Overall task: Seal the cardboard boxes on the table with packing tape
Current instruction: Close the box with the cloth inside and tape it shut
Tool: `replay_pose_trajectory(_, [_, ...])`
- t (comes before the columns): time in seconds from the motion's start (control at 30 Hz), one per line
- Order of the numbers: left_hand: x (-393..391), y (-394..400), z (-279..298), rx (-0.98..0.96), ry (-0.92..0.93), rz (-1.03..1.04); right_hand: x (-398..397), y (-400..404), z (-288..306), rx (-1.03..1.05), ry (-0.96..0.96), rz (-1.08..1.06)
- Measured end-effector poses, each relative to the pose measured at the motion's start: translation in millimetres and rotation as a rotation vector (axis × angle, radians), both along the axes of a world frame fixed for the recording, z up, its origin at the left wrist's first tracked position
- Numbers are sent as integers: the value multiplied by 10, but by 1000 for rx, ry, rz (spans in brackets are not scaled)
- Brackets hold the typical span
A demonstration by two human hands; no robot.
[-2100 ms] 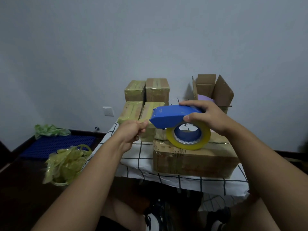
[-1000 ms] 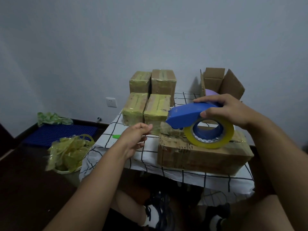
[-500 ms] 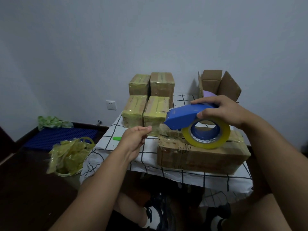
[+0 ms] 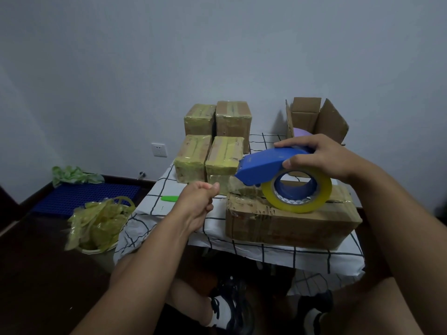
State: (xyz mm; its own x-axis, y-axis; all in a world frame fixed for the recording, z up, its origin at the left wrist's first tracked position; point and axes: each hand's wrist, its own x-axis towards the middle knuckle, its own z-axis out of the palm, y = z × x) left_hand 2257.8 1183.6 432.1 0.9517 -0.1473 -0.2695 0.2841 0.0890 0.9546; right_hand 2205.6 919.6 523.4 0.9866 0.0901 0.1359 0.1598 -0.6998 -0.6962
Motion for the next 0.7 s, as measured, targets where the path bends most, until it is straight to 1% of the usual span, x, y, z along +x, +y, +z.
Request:
replay_pose_trajectory(0.17, [-8,4,-20,-3,5,-23,-2,-13,2,3,1,5])
replay_pose_trajectory(0.43, [-2,20,4,-5,2,84,-31,36,72,-16,-8,19])
replay_pose_trajectory(0.57, [-32,31,13,-5,-18,39,-83,26,141,-22,-20,21])
replay_pose_trajectory(0.7, [-30,7,14,4,-41,41,-99,45,190,-19,-2,29])
